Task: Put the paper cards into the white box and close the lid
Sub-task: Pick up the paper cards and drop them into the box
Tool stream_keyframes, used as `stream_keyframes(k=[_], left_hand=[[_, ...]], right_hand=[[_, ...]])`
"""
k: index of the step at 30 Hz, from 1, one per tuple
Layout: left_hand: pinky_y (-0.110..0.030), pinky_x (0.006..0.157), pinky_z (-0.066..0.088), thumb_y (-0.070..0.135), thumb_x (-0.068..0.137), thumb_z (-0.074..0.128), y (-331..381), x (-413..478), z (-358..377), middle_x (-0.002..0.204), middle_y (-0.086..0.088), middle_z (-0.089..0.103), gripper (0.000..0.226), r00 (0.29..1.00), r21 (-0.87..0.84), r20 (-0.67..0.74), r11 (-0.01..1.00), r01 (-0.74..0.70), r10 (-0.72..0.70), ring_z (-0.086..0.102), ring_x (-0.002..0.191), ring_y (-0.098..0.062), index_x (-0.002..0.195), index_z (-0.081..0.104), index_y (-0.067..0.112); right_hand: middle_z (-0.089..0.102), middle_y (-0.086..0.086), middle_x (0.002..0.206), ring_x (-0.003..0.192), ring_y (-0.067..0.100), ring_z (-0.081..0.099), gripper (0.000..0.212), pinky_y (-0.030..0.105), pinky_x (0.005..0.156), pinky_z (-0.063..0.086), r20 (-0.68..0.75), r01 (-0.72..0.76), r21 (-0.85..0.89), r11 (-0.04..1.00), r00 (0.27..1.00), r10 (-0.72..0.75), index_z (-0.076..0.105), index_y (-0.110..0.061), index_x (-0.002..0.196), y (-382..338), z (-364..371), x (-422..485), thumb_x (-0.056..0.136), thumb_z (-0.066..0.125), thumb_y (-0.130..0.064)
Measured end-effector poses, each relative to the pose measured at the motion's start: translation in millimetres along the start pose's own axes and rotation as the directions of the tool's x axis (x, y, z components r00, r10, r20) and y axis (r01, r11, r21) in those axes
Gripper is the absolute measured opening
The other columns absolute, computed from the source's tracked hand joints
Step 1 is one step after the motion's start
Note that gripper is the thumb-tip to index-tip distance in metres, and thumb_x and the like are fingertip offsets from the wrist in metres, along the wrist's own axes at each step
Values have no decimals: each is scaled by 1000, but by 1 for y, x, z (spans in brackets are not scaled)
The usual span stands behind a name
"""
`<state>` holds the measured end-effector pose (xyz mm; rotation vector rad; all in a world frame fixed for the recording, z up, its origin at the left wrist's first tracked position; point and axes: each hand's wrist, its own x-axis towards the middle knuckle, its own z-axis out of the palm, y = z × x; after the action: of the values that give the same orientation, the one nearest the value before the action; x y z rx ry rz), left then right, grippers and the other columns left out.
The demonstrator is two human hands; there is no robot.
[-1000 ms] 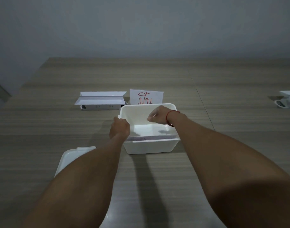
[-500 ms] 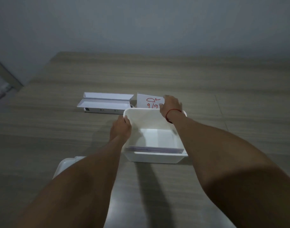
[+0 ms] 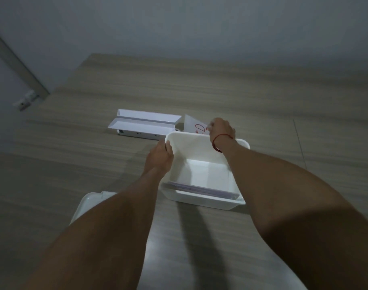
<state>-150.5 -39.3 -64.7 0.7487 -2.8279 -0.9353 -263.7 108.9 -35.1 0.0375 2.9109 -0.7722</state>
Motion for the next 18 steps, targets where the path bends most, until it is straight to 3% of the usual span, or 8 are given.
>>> stream_keyframes(k=[3, 7, 10, 12, 15, 18], left_hand=[[-40, 86, 47, 32, 101, 26, 1, -1, -2, 111, -21, 64, 44, 1000, -15, 7, 1000, 16, -16, 60, 104, -39, 117, 55, 3], [-41, 87, 46, 33, 101, 30, 0, -6, -7, 120, -22, 60, 43, 999, -80, 43, 996, 29, -26, 58, 108, -39, 127, 48, 4], [-38, 78, 45, 27, 101, 31, -5, -19, -10, 115, -25, 60, 38, 998, -68, 61, 998, 3, 2, 59, 97, -37, 119, 48, -3], [-38, 79, 45, 22, 102, 32, -6, -28, -14, 117, -27, 59, 35, 996, -65, 85, 998, 10, -4, 59, 102, -39, 121, 46, -4], [-34, 78, 40, 17, 102, 31, -5, -37, -20, 122, -25, 56, 34, 990, -84, 144, 996, 7, 5, 57, 110, -38, 128, 42, -3], [-32, 81, 37, 18, 103, 29, -6, -41, -23, 127, -24, 54, 37, 984, -105, 176, 994, 23, -4, 54, 116, -38, 133, 40, 0]], right_hand=[[63, 17, 124, 116, 33, 58, 27, 38, 97, 41, -9, 81, -63, 995, 997, -81, 56, -7, 117, 0, -4, -9, 96, 39, -6], [64, 12, 122, 115, 30, 57, 25, 39, 96, 36, -213, 190, -121, 974, 954, -212, 53, -11, 119, -1, -20, -24, 97, 41, -7], [64, 8, 120, 115, 26, 55, 25, 37, 98, 34, -360, 254, -84, 963, 894, -267, 53, -14, 119, -12, -47, -37, 98, 42, -11], [62, 6, 122, 117, 26, 53, 30, 37, 99, 33, -425, 283, -92, 955, 856, -295, 53, -18, 123, -16, -65, -48, 96, 42, -10], [60, 6, 124, 120, 26, 51, 37, 37, 98, 32, -466, 291, -115, 950, 829, -310, 51, -22, 130, -19, -88, -65, 96, 42, -9], [61, 7, 123, 120, 27, 51, 36, 37, 97, 32, -408, 293, -114, 949, 857, -314, 53, -23, 127, -16, -97, -82, 97, 37, -9]])
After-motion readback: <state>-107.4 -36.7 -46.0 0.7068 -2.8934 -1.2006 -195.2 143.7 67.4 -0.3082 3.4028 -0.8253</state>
